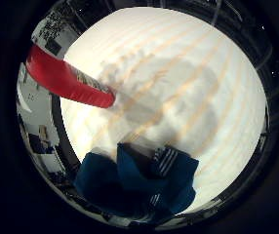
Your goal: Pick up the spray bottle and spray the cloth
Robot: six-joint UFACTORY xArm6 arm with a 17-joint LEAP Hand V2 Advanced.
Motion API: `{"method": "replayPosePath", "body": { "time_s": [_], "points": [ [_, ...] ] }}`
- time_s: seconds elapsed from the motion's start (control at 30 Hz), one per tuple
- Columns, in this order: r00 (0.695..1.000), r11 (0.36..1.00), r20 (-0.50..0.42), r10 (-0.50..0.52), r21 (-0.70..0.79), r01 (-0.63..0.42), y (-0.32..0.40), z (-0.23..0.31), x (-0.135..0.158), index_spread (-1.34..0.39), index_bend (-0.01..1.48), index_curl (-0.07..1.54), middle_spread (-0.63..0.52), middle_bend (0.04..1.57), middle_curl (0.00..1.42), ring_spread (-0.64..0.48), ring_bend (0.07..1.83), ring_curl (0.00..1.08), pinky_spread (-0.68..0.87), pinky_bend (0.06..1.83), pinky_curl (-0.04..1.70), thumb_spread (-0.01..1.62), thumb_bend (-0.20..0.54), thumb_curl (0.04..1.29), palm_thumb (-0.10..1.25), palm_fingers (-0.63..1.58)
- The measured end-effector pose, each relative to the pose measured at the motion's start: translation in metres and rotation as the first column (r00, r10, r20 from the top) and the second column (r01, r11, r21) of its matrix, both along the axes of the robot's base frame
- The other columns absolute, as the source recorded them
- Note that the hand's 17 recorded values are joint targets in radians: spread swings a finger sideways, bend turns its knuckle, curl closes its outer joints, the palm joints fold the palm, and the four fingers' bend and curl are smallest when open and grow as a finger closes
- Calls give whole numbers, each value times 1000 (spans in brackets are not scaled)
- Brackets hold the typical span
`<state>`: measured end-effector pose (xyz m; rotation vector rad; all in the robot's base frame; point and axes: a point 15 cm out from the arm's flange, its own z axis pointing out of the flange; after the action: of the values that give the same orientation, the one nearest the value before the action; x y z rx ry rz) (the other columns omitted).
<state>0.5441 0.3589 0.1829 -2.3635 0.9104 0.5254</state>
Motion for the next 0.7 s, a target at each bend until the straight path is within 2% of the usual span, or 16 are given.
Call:
{"method": "replayPosePath", "body": {
  "time_s": [0.17,0.3,0.47,0.7],
  "points": [
    [999,1000,31,-17,-13,17,-32,30,7,-271,170,298,125,186,301,202,330,241,409,398,339,1011,-25,321,615,41],
    [1000,1000,-1,-12,-17,12,-51,46,-7,-271,170,301,131,185,300,206,314,241,411,383,328,1011,-25,320,616,42],
    [998,998,-8,-58,-22,58,-84,56,-13,-267,170,303,133,182,292,207,306,245,411,381,322,1020,-24,319,625,46],
    [997,996,0,-73,-48,73,-115,69,-40,-267,172,304,127,182,288,207,291,250,410,373,318,1029,-21,322,637,45]
  ]
}}
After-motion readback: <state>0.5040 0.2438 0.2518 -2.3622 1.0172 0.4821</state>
